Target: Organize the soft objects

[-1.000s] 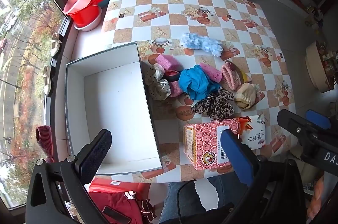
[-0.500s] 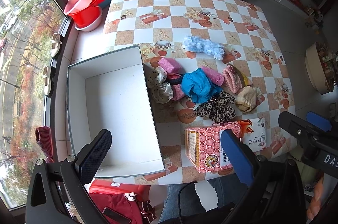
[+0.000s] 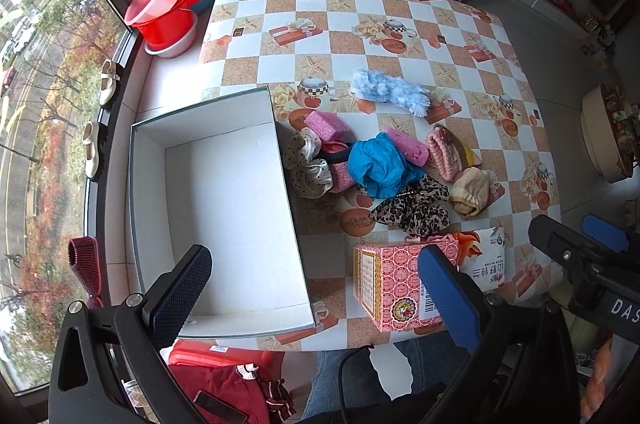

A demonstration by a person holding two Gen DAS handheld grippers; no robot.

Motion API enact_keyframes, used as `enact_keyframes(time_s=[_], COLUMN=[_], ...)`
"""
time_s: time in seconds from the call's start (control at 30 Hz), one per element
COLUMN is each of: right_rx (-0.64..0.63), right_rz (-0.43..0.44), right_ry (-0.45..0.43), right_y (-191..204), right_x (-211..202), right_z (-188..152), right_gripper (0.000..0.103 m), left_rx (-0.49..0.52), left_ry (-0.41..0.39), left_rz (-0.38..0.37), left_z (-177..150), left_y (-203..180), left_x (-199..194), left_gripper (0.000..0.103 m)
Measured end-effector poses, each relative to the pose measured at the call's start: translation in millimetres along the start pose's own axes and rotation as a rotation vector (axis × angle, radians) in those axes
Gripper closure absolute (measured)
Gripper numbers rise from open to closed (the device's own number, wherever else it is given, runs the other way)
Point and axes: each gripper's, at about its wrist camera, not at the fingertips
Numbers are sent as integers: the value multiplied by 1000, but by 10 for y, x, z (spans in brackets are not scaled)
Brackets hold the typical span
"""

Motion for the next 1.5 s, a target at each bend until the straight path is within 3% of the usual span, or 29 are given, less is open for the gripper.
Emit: enact_keyframes(time_s=[0.27, 0.7, 0.87, 1.0, 1.17, 1.2, 1.23, 1.3, 1.4, 1.5], right_rx=[-20, -26, -30, -44, -91, -93, -94, -98, -108, -123], right_rz=[-52, -74, -75, -85, -146, -146, -143, -150, -172, -199], right_ry=[-14, -27, -16, -34, -122, -175, -208, -224, -191, -156], right_y=[-43, -32, -48, -58, 31, 61, 77, 76, 102, 109], right_x=[27, 37, 38, 39, -10, -41, -65, -102, -92, -67], right_z=[25, 35, 48, 51, 43, 27, 14, -2, 4, 10], right_gripper=[1, 1, 1, 1, 1, 1, 1, 1, 1, 1], left_rx=[-8, -29, 0, 6, 4, 1, 3, 3, -8, -10], left_ry=[-31, -12, -9, -8, -55, -54, -112, -139, -76, -68], left_rz=[-29, -87, -8, 9, 19, 19, 25, 29, -1, -5], left_z=[12, 3, 8, 7, -9, -21, -20, -30, -25, -18], left_y=[-8, -8, -44, -102, -98, -106, -62, -54, -43, -41], left_x=[0, 32, 20, 59, 82, 91, 45, 18, 52, 56], left_gripper=[0, 0, 0, 0, 0, 0, 0, 0, 0, 0])
Point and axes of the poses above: each gripper's, at about its wrist camera, not at the fingertips, and x roughly the way its jaws point, y to its left, z to its top, and after that the axes turned 5 degrees about -y, right-handed
